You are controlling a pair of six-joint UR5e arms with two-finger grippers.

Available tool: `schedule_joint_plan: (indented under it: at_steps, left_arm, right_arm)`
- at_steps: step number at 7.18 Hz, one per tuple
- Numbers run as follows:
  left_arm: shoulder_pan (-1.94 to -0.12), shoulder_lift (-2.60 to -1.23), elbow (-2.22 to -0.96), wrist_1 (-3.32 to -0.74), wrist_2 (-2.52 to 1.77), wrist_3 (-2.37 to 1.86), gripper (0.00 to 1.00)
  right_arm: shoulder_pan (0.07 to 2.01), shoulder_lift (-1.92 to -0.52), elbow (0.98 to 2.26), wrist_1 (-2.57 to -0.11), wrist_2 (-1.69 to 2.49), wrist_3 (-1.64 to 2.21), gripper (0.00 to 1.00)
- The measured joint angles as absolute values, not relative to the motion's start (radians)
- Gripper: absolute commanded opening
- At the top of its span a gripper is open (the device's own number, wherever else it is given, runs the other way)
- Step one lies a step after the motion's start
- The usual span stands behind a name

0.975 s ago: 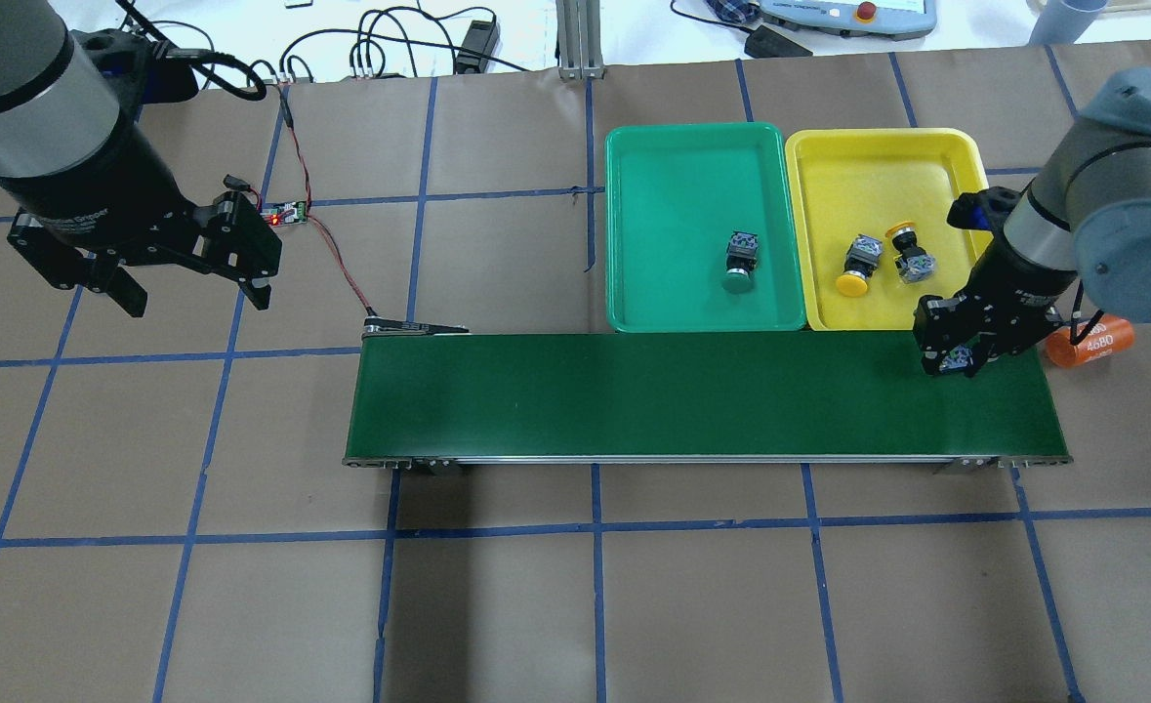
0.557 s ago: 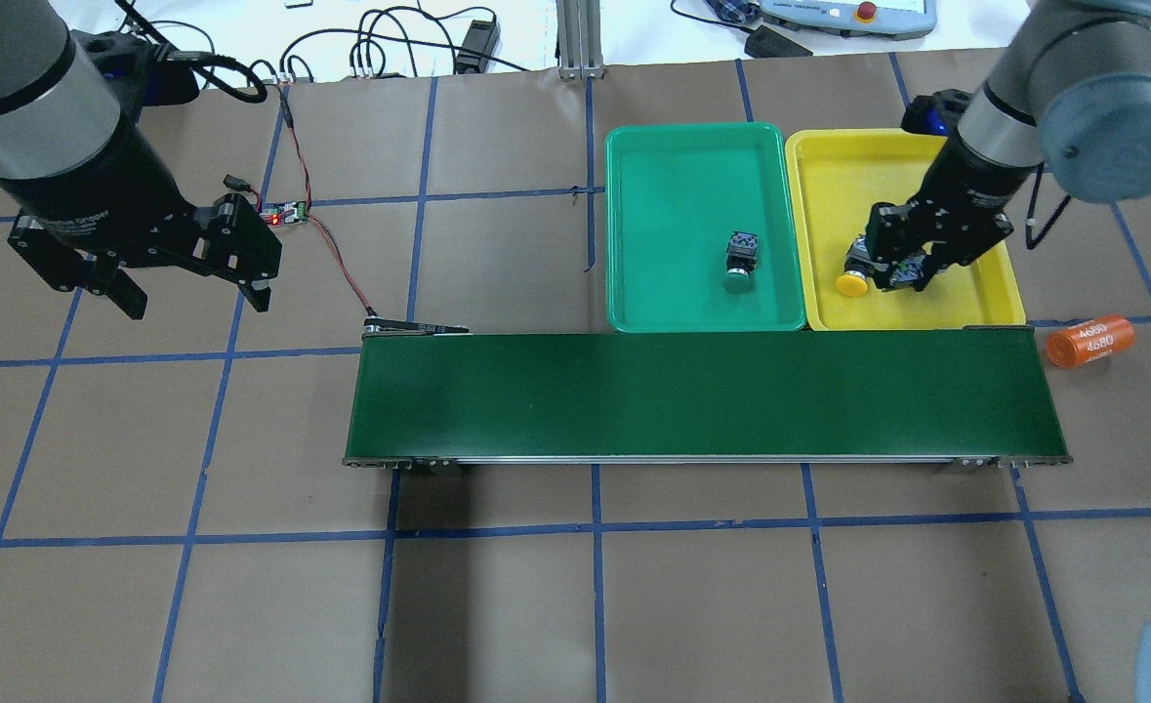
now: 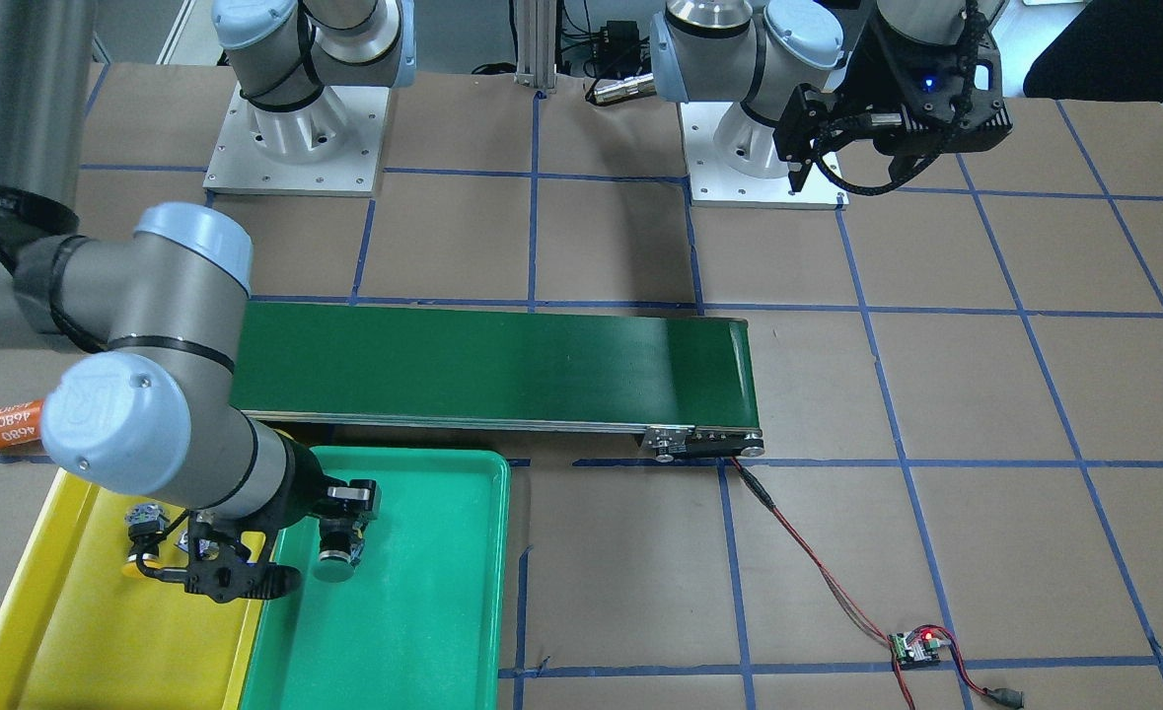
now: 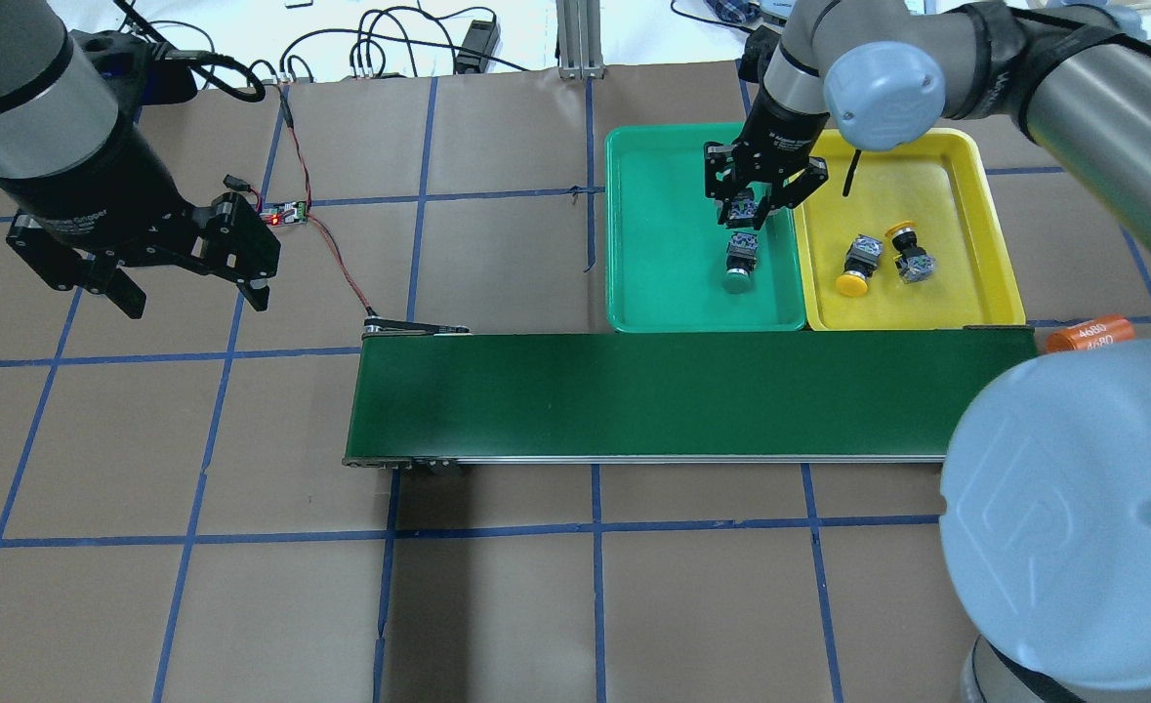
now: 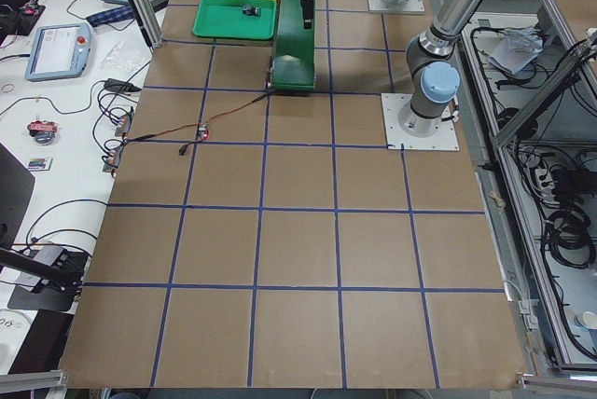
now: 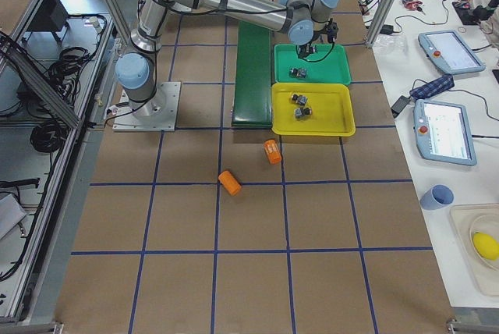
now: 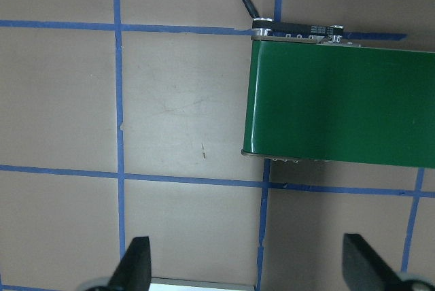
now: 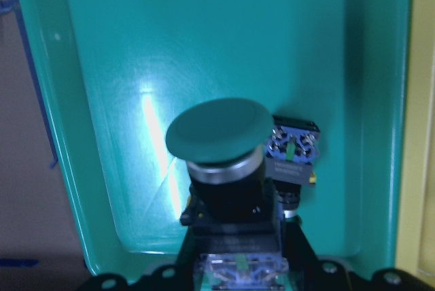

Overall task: Sort buttons by color to trays
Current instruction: 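Lower the green button into the green tray and open the right gripper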

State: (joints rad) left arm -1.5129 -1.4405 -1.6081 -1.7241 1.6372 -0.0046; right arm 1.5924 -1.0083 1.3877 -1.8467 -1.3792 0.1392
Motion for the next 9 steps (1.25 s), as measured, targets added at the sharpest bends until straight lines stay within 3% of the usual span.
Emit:
schedule_joint_plan:
  at_steps: [4, 9]
  left_arm:
    - [-1.513, -1.44, -1.609, -1.726, 1.638, -0.005, 1.0]
    - [-1.513, -1.445, -1.609, -1.727, 1.633, -0.005, 1.0]
  right_arm:
    - [1.616, -0.972, 1.388, -1.962, -1.376, 0.251, 1.0]
    - [1.565, -1.489, 1.658, -1.747, -1.612, -0.008, 1.0]
